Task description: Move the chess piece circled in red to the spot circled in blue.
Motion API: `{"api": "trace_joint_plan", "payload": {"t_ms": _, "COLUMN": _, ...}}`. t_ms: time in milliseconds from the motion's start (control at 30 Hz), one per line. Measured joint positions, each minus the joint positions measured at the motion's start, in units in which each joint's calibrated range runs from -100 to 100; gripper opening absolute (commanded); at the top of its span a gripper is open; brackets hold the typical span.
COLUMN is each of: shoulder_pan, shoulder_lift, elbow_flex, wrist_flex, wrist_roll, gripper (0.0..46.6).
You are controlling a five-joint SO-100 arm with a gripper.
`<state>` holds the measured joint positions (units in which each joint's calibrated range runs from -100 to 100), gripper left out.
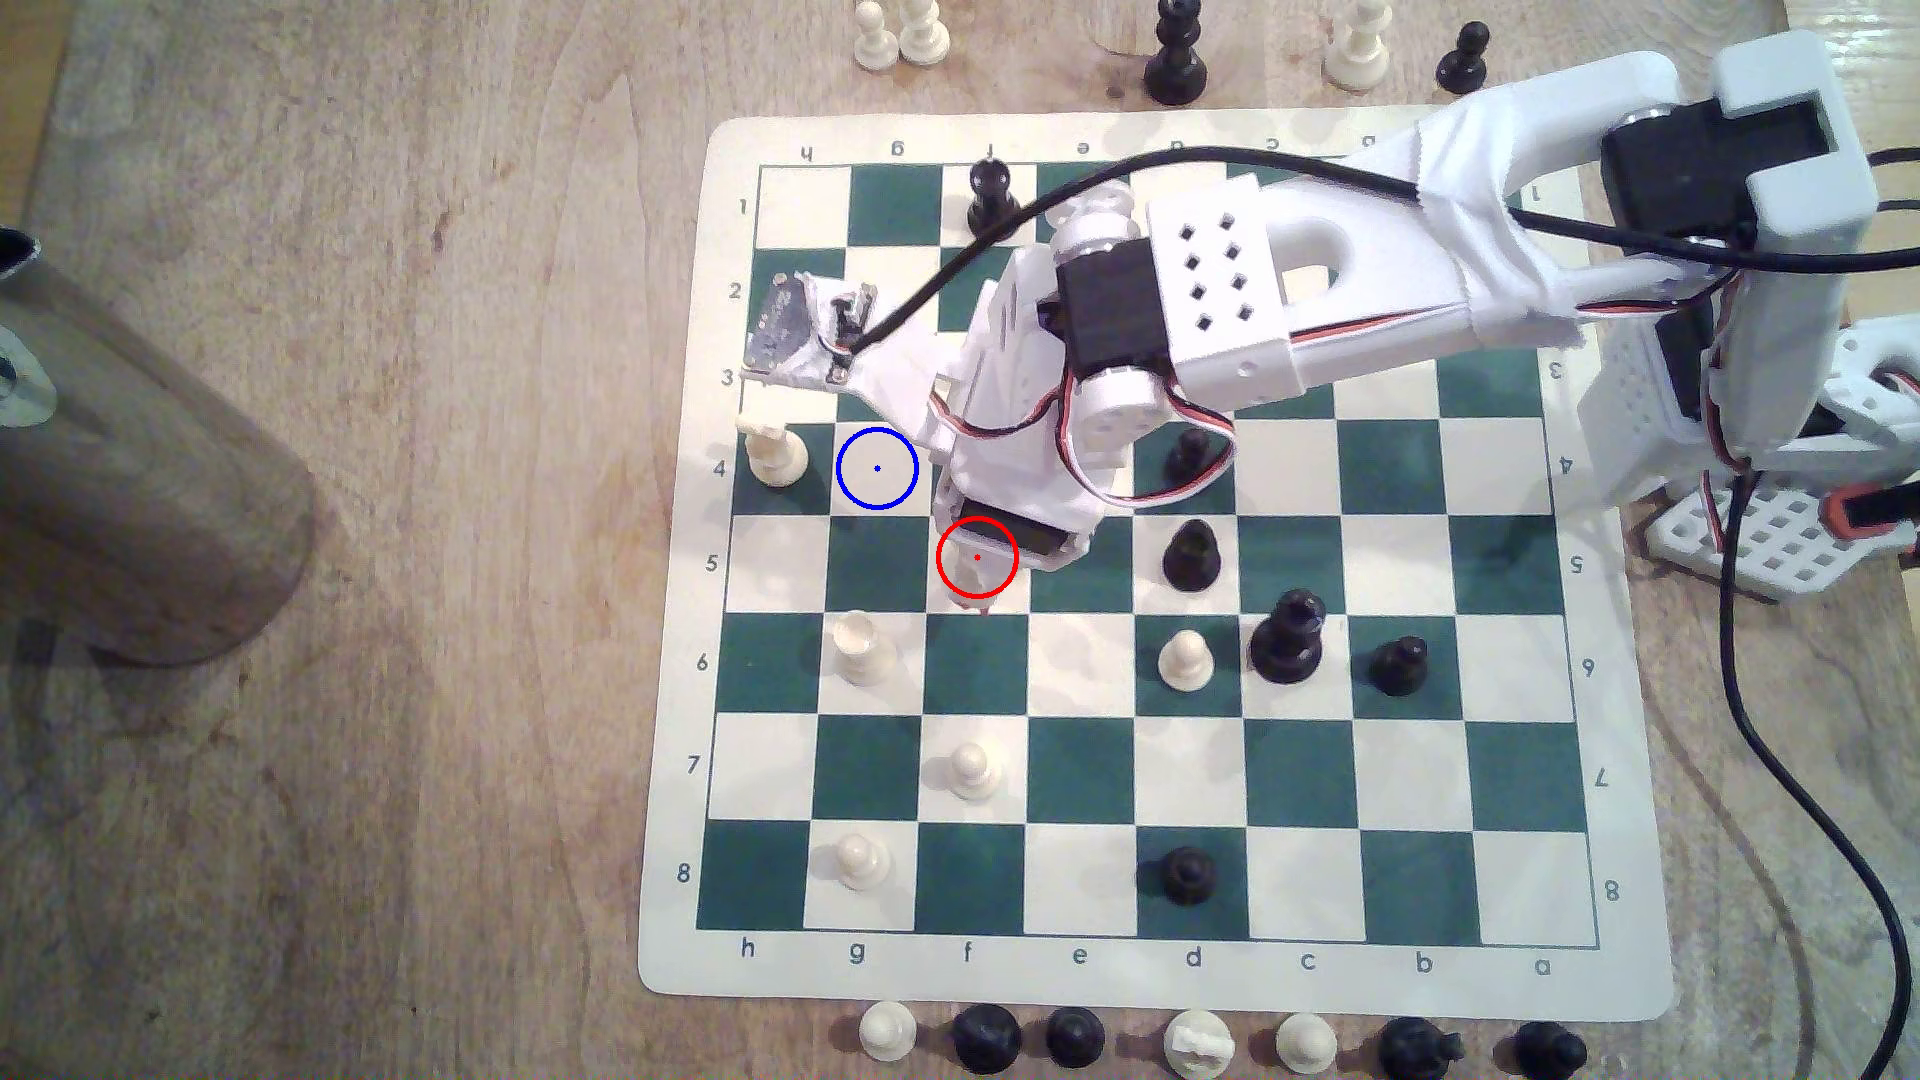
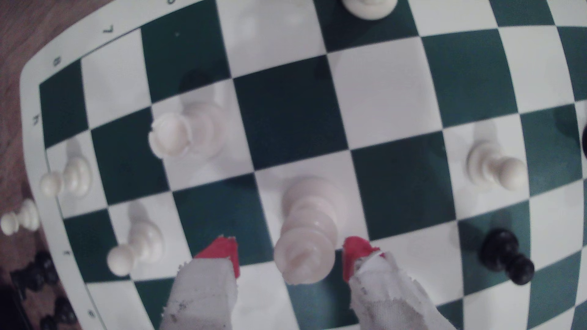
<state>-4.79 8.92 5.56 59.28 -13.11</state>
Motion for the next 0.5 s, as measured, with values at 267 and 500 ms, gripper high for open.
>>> {"api": "trace_joint_plan", "payload": {"t_ms": 267, "shoulder_pan": 0.15, "shoulder_lift": 0.0, "elbow_flex": -2.35, "wrist_flex": -0.88, "wrist_roll": -0.49, "gripper": 16.0}}
{"api": "trace_joint_plan", "payload": {"t_ms": 500, "shoulder_pan": 0.15, "shoulder_lift": 0.0, "elbow_flex": -2.44, "wrist_flex": -1.12, "wrist_roll": -0.49, "gripper": 15.7}}
